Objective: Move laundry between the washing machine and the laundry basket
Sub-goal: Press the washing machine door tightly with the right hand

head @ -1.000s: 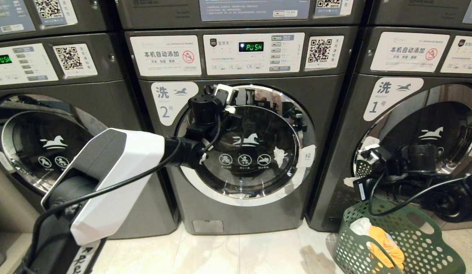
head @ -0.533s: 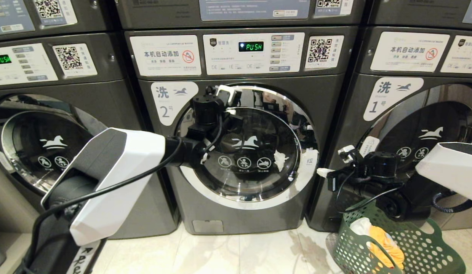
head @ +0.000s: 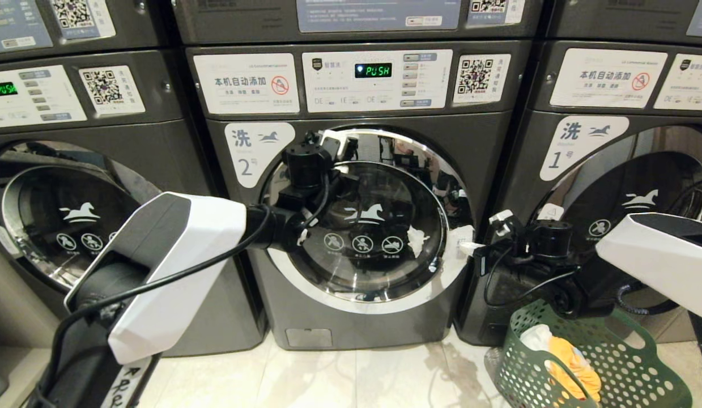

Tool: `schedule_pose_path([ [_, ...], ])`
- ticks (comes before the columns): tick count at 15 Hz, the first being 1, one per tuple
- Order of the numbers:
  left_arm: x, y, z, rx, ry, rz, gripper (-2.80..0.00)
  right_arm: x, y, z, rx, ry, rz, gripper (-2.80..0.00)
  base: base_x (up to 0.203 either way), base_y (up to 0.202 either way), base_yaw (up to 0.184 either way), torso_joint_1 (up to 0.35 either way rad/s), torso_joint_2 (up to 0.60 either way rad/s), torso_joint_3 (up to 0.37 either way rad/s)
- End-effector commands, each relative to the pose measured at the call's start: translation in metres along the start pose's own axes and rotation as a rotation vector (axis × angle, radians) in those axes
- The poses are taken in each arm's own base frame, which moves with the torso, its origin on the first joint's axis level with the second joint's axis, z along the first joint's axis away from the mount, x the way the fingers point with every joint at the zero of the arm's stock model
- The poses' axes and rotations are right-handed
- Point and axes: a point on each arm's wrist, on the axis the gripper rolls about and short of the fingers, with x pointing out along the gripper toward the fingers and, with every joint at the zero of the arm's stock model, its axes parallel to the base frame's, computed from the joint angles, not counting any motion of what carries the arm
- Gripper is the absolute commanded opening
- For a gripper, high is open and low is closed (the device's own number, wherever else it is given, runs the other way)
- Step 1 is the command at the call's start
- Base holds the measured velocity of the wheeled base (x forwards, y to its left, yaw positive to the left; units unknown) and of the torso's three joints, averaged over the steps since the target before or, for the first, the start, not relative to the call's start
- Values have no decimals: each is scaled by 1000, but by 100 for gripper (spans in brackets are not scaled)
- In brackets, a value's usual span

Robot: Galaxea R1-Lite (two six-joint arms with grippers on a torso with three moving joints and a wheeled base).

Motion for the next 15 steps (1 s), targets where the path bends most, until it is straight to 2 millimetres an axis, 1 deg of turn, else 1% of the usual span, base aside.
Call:
schedule_pose_path([
  [1,0,-1,-2,1,3,-1,-280,15,-6,0,-23,-44,-16,-280,0,0,0,0,0,0],
  [4,-4,-2,11,-2,-20,0,-280,41,-11,-5,-42,-85,-66,-280,0,0,0,0,0,0],
  [5,-6,-2,19,-5,-34,0,-280,48,-12,-4,-49,-105,-89,-280,0,0,0,0,0,0],
  [6,-11,0,30,-9,-52,6,-280,56,-13,-6,-51,-118,-109,-280,0,0,0,0,0,0],
  [8,-23,6,61,-19,-88,39,-280,68,-12,-14,-45,-127,-133,-280,0,0,0,0,0,0],
  [10,-42,16,99,-28,-128,68,-280,78,-15,-18,-46,-140,-174,-280,0,0,0,0,0,0],
  [13,-84,37,161,-18,-189,96,-280,91,-21,-23,-52,-169,-216,-280,0,0,0,0,0,0],
  [15,-116,53,194,-18,-205,137,-280,93,-20,-27,-48,-160,-216,-280,0,0,0,0,0,0],
])
